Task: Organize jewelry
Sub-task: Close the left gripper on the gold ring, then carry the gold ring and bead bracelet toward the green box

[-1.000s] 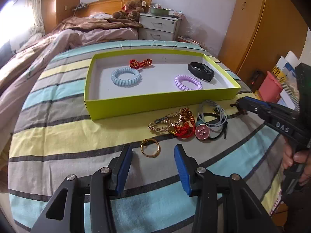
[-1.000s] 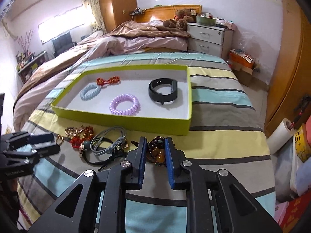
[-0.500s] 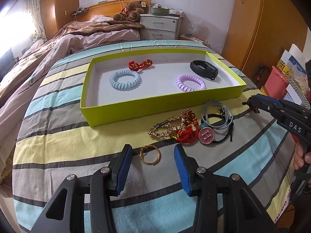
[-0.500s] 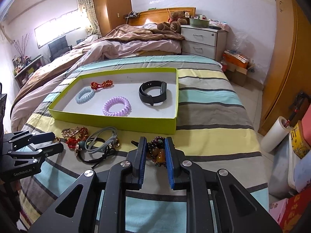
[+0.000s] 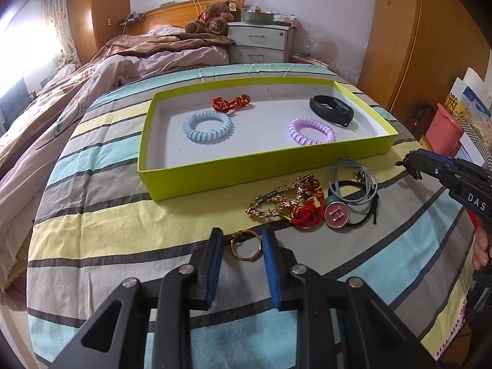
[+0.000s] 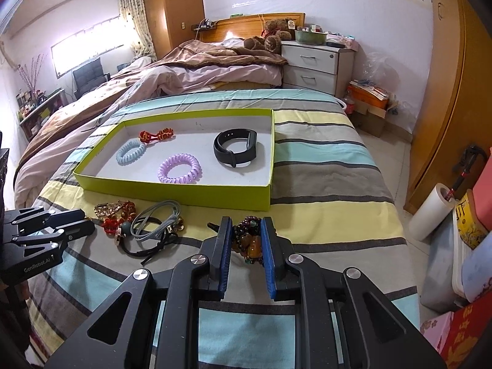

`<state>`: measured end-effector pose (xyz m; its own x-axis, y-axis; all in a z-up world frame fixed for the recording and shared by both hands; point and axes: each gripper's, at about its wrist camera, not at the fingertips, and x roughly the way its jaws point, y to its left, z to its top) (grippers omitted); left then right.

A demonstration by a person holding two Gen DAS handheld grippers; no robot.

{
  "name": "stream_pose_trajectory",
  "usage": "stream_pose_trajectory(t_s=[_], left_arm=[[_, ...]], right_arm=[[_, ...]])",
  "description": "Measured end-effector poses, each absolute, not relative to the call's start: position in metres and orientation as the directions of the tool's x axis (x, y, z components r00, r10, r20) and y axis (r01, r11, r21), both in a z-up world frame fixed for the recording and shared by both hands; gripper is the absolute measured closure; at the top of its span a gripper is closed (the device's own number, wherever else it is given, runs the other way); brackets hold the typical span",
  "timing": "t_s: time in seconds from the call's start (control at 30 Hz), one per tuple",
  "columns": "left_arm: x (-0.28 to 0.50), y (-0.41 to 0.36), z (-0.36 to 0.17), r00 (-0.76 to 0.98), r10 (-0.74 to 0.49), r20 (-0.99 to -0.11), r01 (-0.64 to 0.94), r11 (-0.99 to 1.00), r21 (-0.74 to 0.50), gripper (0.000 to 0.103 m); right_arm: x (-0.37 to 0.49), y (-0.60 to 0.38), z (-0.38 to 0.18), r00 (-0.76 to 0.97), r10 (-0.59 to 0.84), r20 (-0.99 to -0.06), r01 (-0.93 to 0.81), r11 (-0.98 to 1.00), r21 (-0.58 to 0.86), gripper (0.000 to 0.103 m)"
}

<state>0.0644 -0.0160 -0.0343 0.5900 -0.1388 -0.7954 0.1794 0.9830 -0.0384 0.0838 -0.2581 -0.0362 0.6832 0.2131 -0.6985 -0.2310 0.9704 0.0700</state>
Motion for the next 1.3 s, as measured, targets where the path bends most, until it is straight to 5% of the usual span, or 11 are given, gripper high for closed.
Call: stream_pose_trajectory(t_s=[1.3], left_arm=[[0.073, 0.008, 0.019, 0.687, -0.181, -0.704, 0.167, 0.982, -0.090, 0.082]], right_arm=[[0.090, -0.246, 0.014, 0.749, 0.257, -0.611, -0.269, 0.960, 0.074, 0.084]])
